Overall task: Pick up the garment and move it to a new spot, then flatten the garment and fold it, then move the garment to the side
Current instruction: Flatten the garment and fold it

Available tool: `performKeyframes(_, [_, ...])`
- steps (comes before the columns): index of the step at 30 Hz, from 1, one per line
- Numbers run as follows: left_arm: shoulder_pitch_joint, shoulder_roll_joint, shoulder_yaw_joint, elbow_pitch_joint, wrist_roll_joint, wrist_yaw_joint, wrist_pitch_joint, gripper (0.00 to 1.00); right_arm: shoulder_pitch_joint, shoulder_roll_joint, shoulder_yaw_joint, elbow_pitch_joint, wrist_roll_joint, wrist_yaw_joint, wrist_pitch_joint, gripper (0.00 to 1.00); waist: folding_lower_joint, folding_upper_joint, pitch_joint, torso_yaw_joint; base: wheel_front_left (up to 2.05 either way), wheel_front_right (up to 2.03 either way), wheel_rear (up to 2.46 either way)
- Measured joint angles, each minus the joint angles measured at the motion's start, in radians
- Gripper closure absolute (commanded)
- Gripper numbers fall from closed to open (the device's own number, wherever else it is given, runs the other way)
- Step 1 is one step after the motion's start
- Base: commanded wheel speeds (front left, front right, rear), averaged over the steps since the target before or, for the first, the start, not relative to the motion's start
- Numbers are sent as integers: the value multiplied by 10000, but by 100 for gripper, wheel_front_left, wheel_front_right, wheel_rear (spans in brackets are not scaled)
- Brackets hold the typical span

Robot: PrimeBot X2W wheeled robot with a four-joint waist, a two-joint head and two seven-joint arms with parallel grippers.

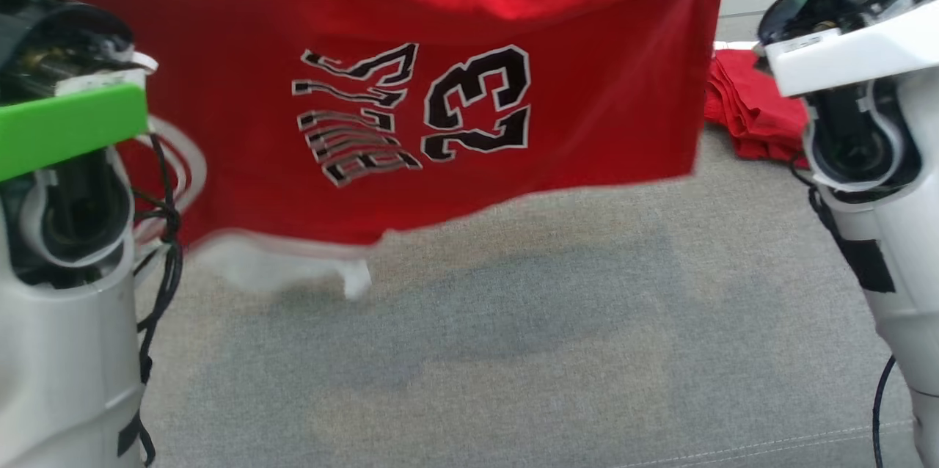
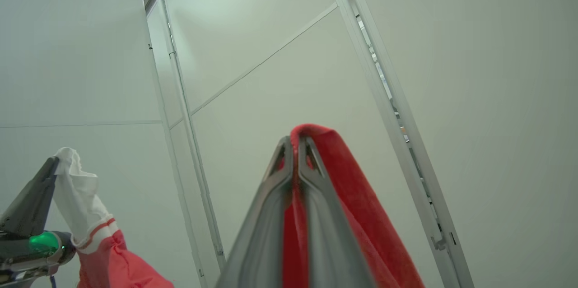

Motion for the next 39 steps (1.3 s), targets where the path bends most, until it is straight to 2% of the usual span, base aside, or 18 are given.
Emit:
performKeyframes(4, [-612, 63, 209, -506, 2, -33, -71, 100, -296, -190, -422, -800, -8, 0, -90, 100, 0, 0, 38, -31, 0, 0, 0])
performKeyframes(6, [-810, 159, 228, -345, 2, 23, 102, 100, -570, -336, -462, -805, 8, 0, 15, 100, 0, 0, 81, -38, 0, 0, 0])
performKeyframes(9, [-787, 186, 169, 583, -86, 282, 686, 100, -662, -382, 17, -12, 25, -46, 802, 100, 0, 0, 205, -38, 0, 0, 0])
performKeyframes(12, [-735, 278, 132, 1693, -82, 518, 1104, 100, -673, -334, 779, 1367, -171, -320, 1549, 100, 0, 0, 407, -47, 0, 0, 0])
performKeyframes(14, [-738, 322, 146, 2042, -46, 589, 1158, 100, -738, -330, 909, 1779, -374, -397, 1666, 100, 1, 0, 490, -53, 0, 0, 0])
performKeyframes(16, [-877, 330, 198, 2499, 71, 731, 1129, 100, -1267, -253, 685, 2230, -823, -704, 1530, 100, 0, 0, 664, -62, 0, 0, 0])
performKeyframes(19, [-2030, 268, 510, 2447, 130, 809, 706, 100, -3188, 173, -403, 2079, -886, -984, 640, 100, 0, 0, 937, -66, 0, 0, 0])
performKeyframes(21, [-3046, 234, 568, 2176, 105, 685, 456, 100, -4207, 326, -635, 1839, -886, -922, 247, 100, 0, 0, 1103, -62, 0, 0, 0])
performKeyframes(24, [-3309, 173, 493, 2008, 42, 399, 360, 100, -4120, 384, -299, 2052, -853, -640, 161, 100, 0, 0, 1281, -41, 0, 0, 0])
performKeyframes(28, [-1863, 113, 242, 2042, -242, 163, 454, 100, -2372, 311, 378, 2880, -644, -403, 571, 100, 0, 0, 1454, -11, 0, 0, 0])
performKeyframes(33, [1746, -128, -332, 2700, -405, 67, 721, 100, 271, 73, 1160, 3973, -282, -174, 965, 100, 1, 0, 1718, 58, 0, 0, 0])
performKeyframes(36, [3670, -451, -263, 3210, -711, 197, 393, 100, 1367, 167, 1496, 4500, -94, -96, 1068, 100, 0, 0, 1916, 83, 0, 0, 0])
performKeyframes(39, [4563, -658, -199, 3559, -901, 184, -132, 100, 2053, 155, 1446, 4884, 36, -86, 777, 100, 0, 0, 2092, 154, 0, 0, 0])
